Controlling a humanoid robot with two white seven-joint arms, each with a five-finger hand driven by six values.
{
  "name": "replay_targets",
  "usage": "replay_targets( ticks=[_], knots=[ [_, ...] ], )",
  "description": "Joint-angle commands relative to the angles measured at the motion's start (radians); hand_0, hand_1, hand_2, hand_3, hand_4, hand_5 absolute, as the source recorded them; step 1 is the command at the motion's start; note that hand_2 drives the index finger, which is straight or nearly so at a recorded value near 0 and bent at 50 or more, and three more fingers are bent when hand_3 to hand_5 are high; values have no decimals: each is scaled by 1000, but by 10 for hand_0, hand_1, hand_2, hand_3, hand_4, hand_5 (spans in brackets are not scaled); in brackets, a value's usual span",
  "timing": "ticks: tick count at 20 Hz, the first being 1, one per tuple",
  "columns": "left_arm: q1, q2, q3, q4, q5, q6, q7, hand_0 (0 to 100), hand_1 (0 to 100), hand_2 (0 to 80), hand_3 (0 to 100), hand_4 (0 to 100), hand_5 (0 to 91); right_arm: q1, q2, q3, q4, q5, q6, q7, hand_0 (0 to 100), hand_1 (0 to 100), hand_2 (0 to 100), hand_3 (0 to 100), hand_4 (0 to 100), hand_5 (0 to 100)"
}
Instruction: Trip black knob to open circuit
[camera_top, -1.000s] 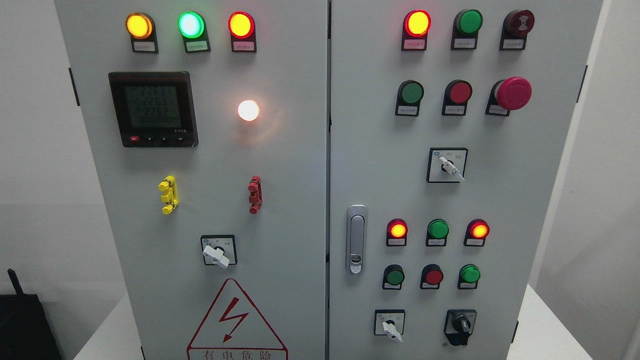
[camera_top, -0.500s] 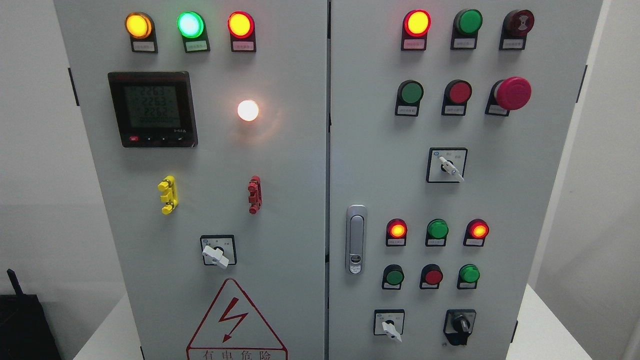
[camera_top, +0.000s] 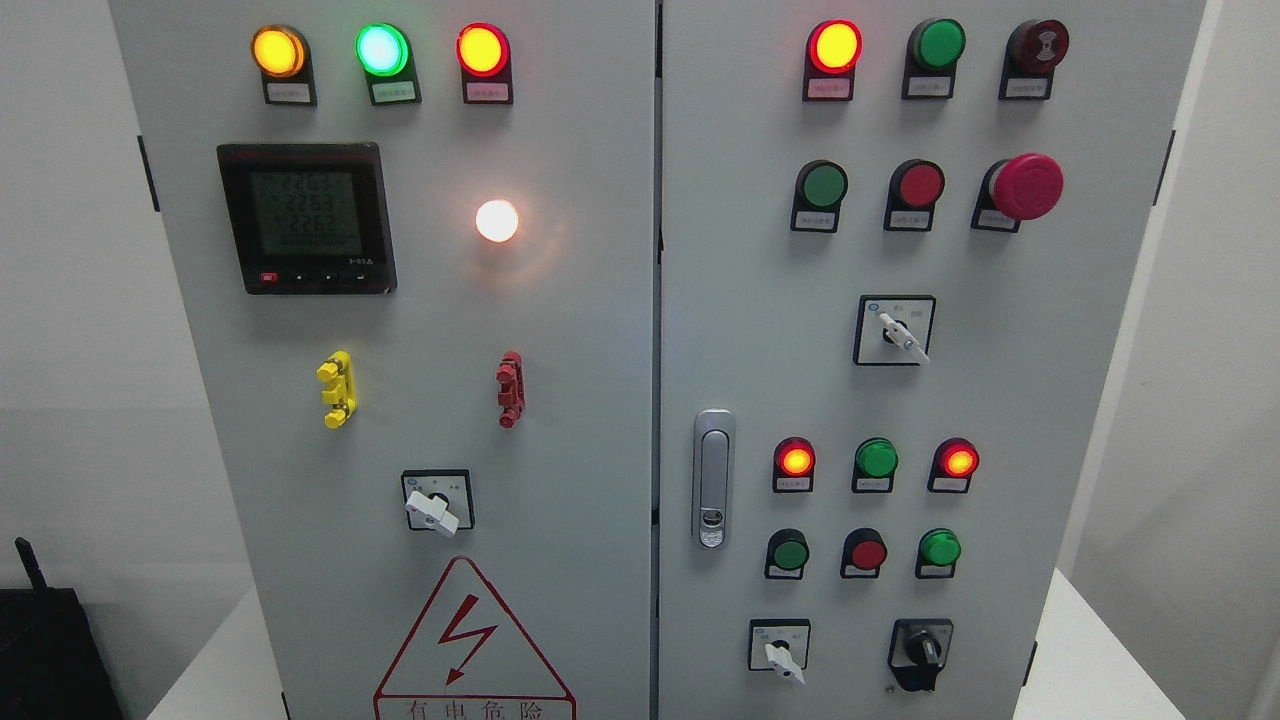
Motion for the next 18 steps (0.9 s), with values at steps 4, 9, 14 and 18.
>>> replay_targets(
  ticks=[4, 9, 14, 18],
  knots=[
    [0, -1, 1, 1, 2, 0, 0, 120, 389, 0, 0, 0, 0, 31, -2, -3, -138, -5, -84, -68, 265, 685, 0, 859, 737, 466],
    [0, -1, 1, 1, 2, 1, 0, 120, 389, 0, 0, 0, 0, 88, -2, -4, -348, -11, -85, -70, 480, 786, 0, 901, 787, 556],
    [0, -1, 1, 1, 2, 1, 0, 120, 389, 0, 0, 0, 0, 125, 6, -4, -510, -11, -87, -70, 608, 837, 0, 931, 820, 627],
    [0, -1, 1, 1, 2, 1, 0, 120, 389, 0, 0, 0, 0, 128, 13, -15, -599, -11, -84, -70, 644, 834, 0, 974, 861, 693]
  ],
)
